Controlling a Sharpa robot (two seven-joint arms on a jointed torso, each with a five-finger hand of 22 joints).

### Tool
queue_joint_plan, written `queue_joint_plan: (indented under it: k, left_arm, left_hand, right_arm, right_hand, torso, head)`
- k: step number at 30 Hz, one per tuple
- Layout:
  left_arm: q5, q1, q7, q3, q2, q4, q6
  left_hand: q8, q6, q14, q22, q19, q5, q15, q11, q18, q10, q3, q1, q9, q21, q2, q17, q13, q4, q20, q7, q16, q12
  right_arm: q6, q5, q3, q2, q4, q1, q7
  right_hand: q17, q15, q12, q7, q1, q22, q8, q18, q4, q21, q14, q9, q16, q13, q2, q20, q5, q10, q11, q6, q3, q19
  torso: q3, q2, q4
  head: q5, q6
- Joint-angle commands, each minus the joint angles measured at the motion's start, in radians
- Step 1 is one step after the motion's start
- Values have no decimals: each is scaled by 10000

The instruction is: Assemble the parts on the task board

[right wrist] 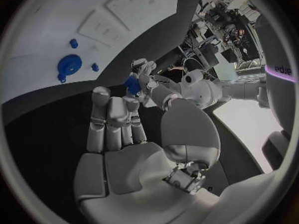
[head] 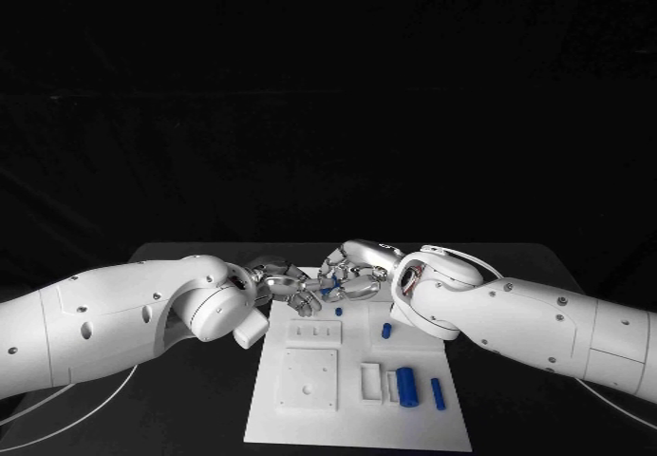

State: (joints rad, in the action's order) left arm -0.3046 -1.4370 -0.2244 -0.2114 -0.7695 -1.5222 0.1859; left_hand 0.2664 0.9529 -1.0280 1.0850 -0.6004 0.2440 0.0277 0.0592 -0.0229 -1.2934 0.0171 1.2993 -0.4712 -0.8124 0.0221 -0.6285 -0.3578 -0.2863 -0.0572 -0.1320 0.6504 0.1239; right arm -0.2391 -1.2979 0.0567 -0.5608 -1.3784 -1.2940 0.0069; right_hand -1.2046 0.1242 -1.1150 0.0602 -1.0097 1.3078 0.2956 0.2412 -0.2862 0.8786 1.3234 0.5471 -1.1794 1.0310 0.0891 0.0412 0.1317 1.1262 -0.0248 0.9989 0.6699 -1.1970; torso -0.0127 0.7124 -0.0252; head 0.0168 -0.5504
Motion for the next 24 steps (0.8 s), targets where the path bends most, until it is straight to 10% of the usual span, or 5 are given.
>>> queue_joint_plan:
  k: [1,6,14,24]
  left_arm:
    - [-5,-26,285,35,46,-34,-308]
    - [96,-26,374,35,51,-5,-320]
    - [215,-26,445,35,98,55,-367]
    - [259,-26,352,35,134,75,-383]
  left_hand:
    - [-27,61,-3,-18,57,157,6,-25,55,55,-153,324,12,-17,-132,-22,-16,1,-136,13,-29,66]
    - [69,210,3,-54,88,1250,5,-87,84,-59,-505,1127,-10,15,-534,-60,-48,33,-134,88,-13,121]
    - [153,361,-3,-82,112,1490,-1,-151,99,-201,-739,1671,-37,43,-949,-84,-75,47,-133,154,-1,171]
    - [155,431,-33,-122,35,1431,-7,-164,124,-271,-1141,1141,-10,46,-773,-85,-68,-64,-145,167,-6,158]
  right_arm:
    - [203,-56,24,53,2,39,-24]
    - [246,-41,43,81,39,58,-15]
    - [258,-27,85,99,21,107,-3]
    - [259,-27,120,112,-40,113,-21]
  right_hand:
    - [-6,60,41,280,66,155,35,206,9,22,-19,95,23,-15,-2,29,56,53,13,345,-58,-33]
    - [2,60,43,281,73,155,33,206,10,19,-25,97,34,-15,-2,29,68,52,13,343,-64,-32]
    - [-1,60,45,281,82,154,31,206,10,17,-24,99,34,-14,0,28,80,51,13,341,-73,-32]
    - [-6,60,47,281,83,154,30,206,8,15,-21,102,30,-14,-7,30,94,51,13,340,-77,-32]
  torso:
    - [-4,5,-6]
    - [-5,1,-5]
    - [-7,5,-1]
    - [-6,2,-1]
  head:
    - [6,-12]
    - [2,-11]
    - [24,-37]
    - [21,-63]
